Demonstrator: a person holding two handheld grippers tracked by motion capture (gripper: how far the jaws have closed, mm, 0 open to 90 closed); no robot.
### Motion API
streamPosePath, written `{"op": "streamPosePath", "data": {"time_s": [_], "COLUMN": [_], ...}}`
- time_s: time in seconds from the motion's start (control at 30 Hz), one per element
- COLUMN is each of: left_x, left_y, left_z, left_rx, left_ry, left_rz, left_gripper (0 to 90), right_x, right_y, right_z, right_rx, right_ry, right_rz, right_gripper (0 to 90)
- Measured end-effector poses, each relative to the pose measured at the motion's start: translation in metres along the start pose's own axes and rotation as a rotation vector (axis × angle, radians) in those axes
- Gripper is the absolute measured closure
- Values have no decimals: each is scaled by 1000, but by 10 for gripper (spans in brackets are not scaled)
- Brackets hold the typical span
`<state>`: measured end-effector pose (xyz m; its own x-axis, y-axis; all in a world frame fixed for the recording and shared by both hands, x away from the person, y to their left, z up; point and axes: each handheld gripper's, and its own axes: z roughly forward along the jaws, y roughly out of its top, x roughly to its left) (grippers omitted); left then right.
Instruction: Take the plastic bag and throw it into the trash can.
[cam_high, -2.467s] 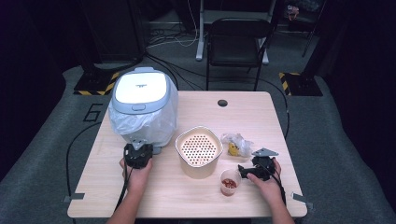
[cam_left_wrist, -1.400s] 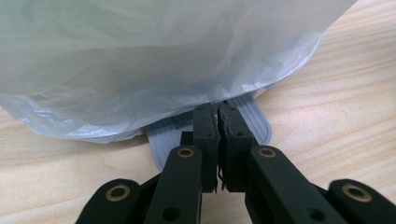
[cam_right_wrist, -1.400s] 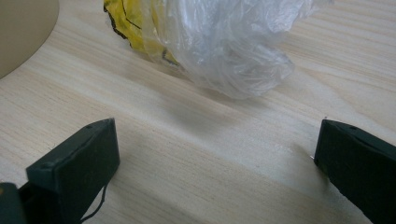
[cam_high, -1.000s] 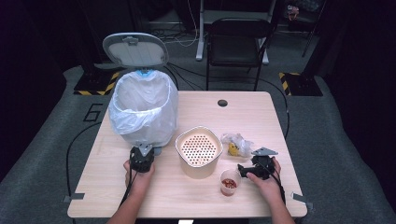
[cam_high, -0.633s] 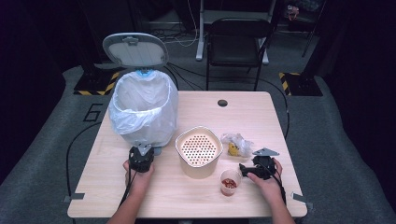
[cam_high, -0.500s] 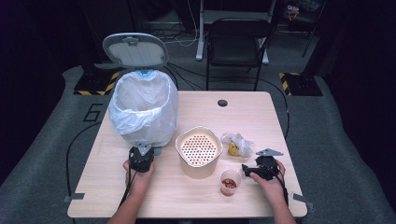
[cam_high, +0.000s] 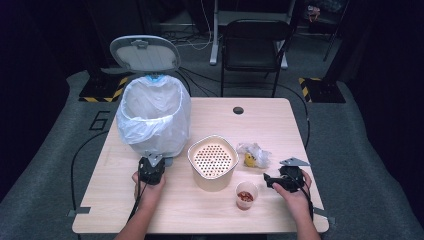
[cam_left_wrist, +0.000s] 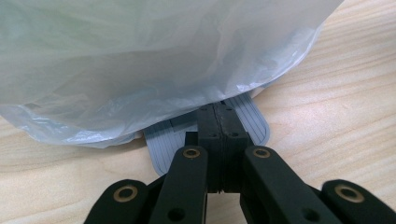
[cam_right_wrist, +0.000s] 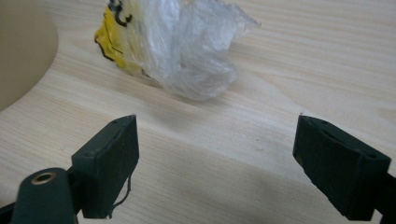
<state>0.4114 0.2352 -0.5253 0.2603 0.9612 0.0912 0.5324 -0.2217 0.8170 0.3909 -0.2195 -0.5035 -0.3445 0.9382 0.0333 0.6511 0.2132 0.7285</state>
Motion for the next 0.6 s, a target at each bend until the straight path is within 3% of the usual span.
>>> {"op": "streamPosePath", "data": {"time_s": [0.2,0.43,0.6], "left_x": [0,0,0], "left_y": [0,0,0], "left_z": [0,0,0], "left_rx": [3,4,-5], "left_ry": [1,2,-3], "left_rz": [2,5,-7], "left_gripper": [898,897,898], "right_x": [7,8,12], "right_y": [8,19,41], "right_z": [-11,-14,-9], "right_rx": [-28,-33,-52], "right_ry": [0,12,36], "right_rz": [-18,2,-60], "right_gripper": [137,105,95]}}
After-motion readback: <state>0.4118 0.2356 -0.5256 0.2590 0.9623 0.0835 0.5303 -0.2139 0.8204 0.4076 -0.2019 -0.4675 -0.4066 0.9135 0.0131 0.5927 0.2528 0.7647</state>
